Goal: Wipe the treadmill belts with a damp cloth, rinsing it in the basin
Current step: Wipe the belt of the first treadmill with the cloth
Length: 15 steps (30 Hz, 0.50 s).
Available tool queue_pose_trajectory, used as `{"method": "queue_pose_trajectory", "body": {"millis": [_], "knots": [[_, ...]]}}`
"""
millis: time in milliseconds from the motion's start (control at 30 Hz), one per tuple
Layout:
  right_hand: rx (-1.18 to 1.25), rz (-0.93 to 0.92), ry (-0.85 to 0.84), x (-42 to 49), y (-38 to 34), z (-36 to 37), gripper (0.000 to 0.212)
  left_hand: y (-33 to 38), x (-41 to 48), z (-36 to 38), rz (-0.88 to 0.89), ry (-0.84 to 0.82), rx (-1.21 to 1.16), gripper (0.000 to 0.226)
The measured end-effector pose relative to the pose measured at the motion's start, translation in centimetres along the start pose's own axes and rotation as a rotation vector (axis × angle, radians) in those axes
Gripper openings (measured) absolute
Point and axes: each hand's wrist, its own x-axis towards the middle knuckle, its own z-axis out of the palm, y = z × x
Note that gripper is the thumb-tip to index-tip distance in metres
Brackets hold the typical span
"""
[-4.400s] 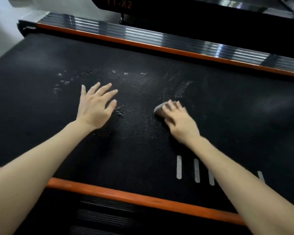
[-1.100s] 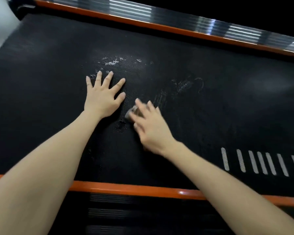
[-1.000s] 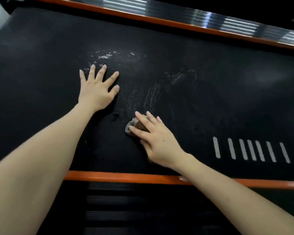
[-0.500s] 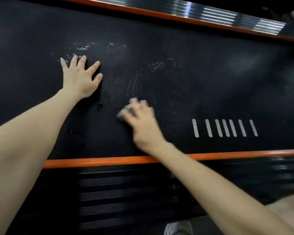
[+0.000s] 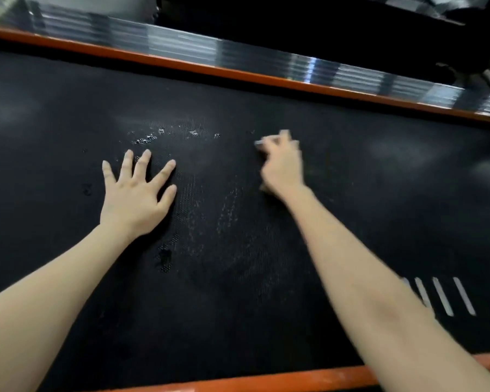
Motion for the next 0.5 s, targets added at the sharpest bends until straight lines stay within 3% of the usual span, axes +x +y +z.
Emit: {"method": "queue_pose_trajectory", "body": {"millis": [100, 167, 333, 500], "knots": [[-0.007, -0.394, -0.13, -1.1, -7.8, 3.0, 0.06, -0.2, 0.0, 0.1, -0.007, 0.0, 0.005, 0.071], [-0.005, -0.481, -0.188, -0.2, -7.0, 2.6, 0.063, -0.2, -0.2, 0.0, -0.002, 0.01, -0.009, 0.071], [0.011, -0.062, -0.139, 5.3, 2.3, -1.6, 0.055, 0.0, -0.2, -0.1, -0.003, 0.003, -0.016, 0.069], [-0.104, -0.179, -0.03, 1.8, 1.5, -0.4, 0.051, 0.1, -0.3, -0.6, -0.007, 0.006, -0.044, 0.07]]}}
